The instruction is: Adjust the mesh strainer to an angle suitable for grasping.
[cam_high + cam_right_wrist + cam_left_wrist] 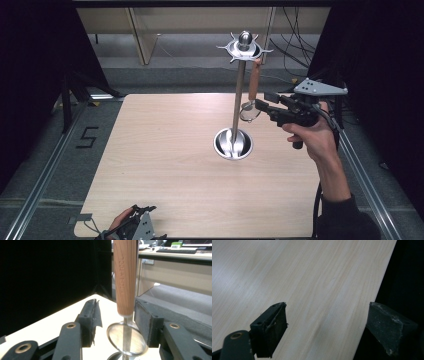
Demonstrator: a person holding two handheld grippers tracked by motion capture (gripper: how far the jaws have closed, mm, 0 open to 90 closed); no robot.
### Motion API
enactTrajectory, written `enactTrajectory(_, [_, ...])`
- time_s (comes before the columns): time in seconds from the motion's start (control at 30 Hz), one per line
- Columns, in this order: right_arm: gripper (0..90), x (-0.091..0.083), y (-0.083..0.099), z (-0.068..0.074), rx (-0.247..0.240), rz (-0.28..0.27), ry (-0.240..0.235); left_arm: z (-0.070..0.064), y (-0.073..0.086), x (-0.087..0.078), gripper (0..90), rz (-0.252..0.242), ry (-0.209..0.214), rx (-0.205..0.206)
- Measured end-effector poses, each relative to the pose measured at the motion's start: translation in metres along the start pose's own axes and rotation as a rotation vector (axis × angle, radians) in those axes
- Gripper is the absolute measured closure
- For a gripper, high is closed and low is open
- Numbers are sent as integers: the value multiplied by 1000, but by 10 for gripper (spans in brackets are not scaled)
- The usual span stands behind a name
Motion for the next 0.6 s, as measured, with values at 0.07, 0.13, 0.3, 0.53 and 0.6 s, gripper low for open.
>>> enactTrajectory(0.07, [509,-4,7,2,-32,-4,25,0,0,0,158,-1,2,-2])
enactTrajectory(0.13, [503,-6,13,6,-26,-10,15,0,0,0,158,3,-1,-1])
enactTrajectory(0.3, [481,-12,26,11,-7,-1,7,0,0,0,158,-8,2,-1])
enactTrajectory(0.53, [466,-13,39,11,-13,52,19,-1,-2,-1,158,-18,14,-2])
enactTrajectory(0.6, [457,-13,42,10,-35,66,25,-2,-2,-1,158,-19,15,-3])
Point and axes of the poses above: each handheld gripper's, and its own axes: x roughly forward along the jaws, y roughly out of its underside, z roughly to its left, the point moved 8 cm from there along x, roughly forward along the jaws, and after that the axes turned 13 degrees about -z, right-handed, at the moved point
